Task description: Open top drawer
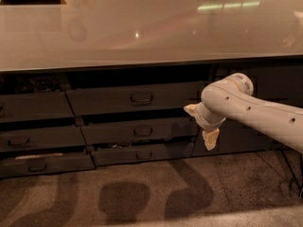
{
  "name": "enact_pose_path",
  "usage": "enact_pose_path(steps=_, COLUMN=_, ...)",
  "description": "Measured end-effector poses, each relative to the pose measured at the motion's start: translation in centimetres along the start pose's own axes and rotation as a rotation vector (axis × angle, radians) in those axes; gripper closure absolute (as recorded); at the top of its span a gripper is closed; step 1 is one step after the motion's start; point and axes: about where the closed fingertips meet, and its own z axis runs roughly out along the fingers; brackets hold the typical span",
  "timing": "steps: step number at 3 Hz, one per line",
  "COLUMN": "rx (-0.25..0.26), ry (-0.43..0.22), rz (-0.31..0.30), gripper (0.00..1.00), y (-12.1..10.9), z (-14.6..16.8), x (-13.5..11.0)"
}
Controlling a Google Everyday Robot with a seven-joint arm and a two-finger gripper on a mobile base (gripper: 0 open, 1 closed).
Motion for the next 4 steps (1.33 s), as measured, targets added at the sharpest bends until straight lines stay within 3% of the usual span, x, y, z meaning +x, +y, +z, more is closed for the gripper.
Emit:
enact_pose_path(steps=1, rx=0.034, ry=0.037, rz=0.049, gripper=0.0, y=-6.24, z=-1.95, x=2.93)
enact_pose_path(steps=2, rx=0.034, ry=0.037, rz=0.049, gripper=0.0, y=-6.24, z=-1.95, x=2.93)
enact_pose_path(steps=3, rx=0.045, ry=-0.032, rz=0.029, gripper=0.0, y=-6.34, z=-1.78, x=2.65)
enact_pose_path(steps=4, rx=0.053, ry=-0.053, rz=-0.021, gripper=0.0, y=-6.65, z=-1.87, x=2.19)
